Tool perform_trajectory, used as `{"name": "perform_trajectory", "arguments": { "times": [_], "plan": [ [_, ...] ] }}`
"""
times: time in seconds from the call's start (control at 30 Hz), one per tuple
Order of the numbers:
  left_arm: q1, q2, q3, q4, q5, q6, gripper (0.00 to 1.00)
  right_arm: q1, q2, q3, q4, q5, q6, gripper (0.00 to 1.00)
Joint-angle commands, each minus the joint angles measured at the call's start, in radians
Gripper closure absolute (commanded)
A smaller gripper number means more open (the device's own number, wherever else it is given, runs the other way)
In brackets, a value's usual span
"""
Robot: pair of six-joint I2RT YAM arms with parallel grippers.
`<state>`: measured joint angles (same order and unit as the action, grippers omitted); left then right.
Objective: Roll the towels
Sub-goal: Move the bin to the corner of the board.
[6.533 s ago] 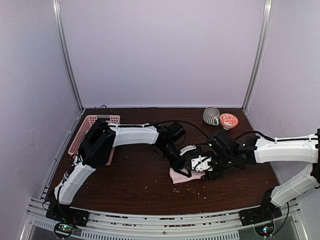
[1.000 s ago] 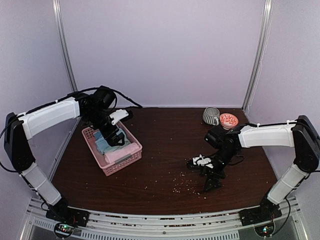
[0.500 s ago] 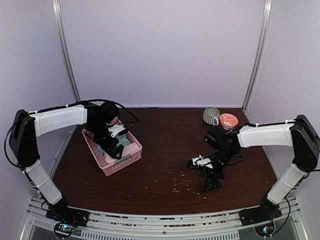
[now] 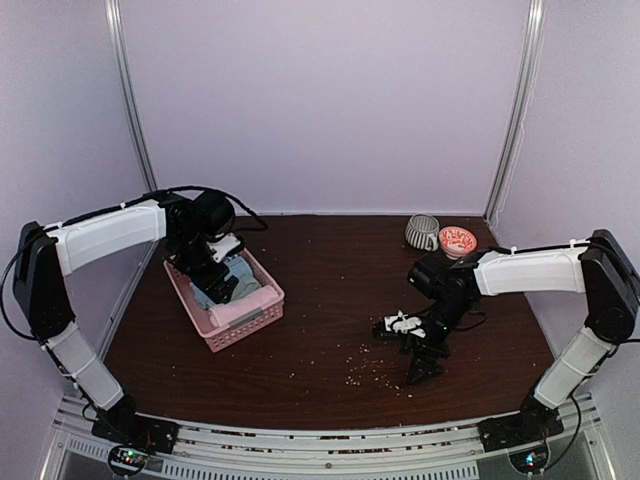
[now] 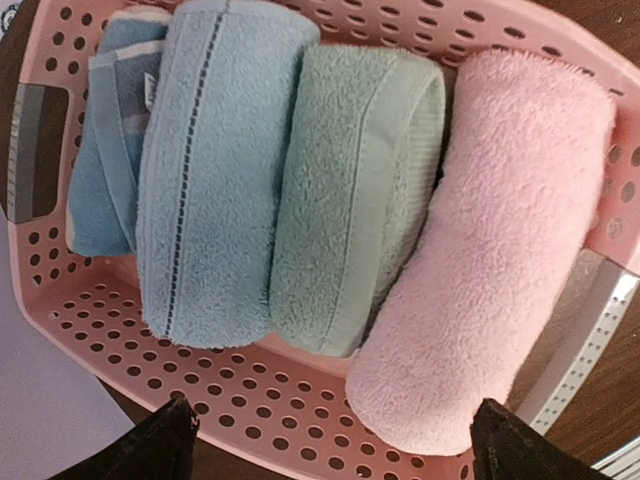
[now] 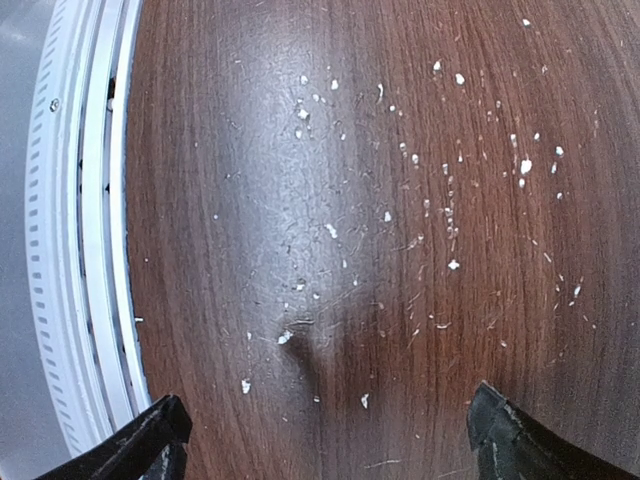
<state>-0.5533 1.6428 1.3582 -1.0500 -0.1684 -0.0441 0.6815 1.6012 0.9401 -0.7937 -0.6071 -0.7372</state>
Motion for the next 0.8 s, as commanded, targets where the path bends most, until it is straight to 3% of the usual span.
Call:
{"name": "perform_trajectory", "arguments": {
  "times": [0.0,0.4,0.77],
  "plan": [
    [-0.004,0.048,-0.042,0.029,-0.024,-0.015,0.02,0.006,0.008,0.016,-0.014,0.012,-0.011,0.00],
    [-0.007,0.100,-0.138,0.117,-0.068,-0.013,0.02,0.007,-0.006,0.017,-0.017,0.010,-0.011,0.00],
    [-0.010,-0.011,0.145,0.005,-0.095,-0.002,0.02,-0.055,-0.122,0.087,-0.020,0.034,0.031,0.00]
  ]
}}
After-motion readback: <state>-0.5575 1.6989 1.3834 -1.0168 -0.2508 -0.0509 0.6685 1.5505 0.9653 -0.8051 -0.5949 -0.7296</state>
